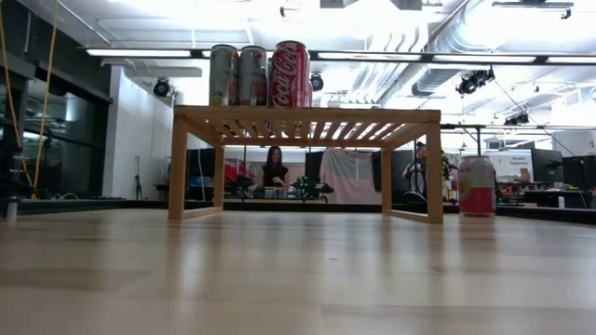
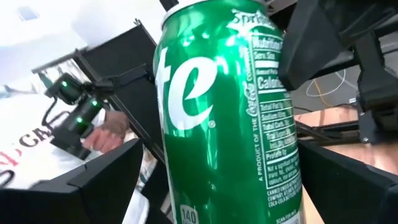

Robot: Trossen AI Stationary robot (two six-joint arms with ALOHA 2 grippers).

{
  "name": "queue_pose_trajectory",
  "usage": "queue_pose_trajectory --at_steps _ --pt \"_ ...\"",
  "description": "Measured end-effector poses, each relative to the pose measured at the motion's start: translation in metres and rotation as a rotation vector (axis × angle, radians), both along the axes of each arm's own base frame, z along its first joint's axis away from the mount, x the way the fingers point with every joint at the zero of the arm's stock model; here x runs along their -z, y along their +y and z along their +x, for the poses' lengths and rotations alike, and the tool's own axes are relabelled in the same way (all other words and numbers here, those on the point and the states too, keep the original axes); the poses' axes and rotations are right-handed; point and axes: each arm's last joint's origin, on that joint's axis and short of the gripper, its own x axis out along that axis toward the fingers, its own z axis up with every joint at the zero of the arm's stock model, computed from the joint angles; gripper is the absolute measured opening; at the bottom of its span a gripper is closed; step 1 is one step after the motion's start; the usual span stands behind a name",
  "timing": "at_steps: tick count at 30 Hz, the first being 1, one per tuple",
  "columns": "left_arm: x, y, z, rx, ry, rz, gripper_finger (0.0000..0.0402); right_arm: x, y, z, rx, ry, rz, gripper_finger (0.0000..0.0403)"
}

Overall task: Place canned beverage on shelf
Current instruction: Put the top green soda can on the shelf

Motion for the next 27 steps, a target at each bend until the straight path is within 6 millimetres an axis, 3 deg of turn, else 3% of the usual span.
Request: queue_pose_trajectory --at_steps 14,27 --pt "-0.0029 0.0031 0.0007 -0.048 -0.038 0.046 0.0265 0.0071 0.0000 0.0061 0.058 0.019 -0.024 0.0363" --pt "-0.0025 0.0041 -0.0006 -0.033 -0.022 0.031 0.0265 0.0076 0.0015 0.0076 0.046 0.014 -0.021 0.0362"
